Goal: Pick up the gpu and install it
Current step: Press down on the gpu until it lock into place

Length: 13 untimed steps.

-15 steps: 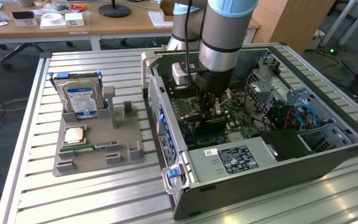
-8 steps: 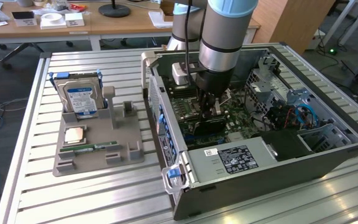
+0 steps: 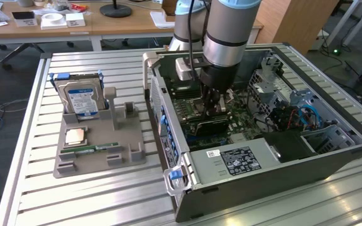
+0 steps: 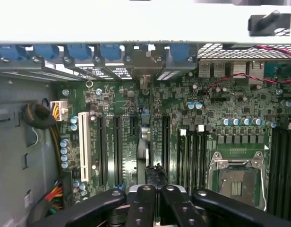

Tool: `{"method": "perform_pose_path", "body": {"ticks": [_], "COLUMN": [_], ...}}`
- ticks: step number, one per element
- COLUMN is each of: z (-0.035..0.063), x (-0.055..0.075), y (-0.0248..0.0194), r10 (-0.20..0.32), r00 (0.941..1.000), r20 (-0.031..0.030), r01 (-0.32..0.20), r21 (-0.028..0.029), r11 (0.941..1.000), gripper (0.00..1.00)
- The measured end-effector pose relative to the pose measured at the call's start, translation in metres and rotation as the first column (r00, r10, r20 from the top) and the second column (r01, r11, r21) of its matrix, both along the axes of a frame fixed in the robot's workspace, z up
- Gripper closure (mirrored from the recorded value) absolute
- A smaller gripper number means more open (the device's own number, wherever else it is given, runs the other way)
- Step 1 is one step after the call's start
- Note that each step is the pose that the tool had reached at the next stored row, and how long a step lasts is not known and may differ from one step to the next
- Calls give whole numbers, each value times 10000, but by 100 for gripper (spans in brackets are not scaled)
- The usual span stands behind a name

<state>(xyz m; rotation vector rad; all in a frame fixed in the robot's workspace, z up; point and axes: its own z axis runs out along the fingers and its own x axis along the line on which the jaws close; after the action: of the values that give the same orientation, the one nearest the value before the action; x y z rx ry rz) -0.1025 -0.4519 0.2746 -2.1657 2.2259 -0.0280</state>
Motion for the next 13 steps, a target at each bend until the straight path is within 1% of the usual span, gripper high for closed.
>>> {"method": "perform_pose_path", "body": {"ticks": [5,13], "z": [61,181], "x": [22,29], "y": [0,4], "r10": [-48,-219], "r00": [10000,9998], "r20": [-10,-10], "r01": [48,219], "r21": [-2,-43], "r11": [10000,9998], "gripper": [89,89]}}
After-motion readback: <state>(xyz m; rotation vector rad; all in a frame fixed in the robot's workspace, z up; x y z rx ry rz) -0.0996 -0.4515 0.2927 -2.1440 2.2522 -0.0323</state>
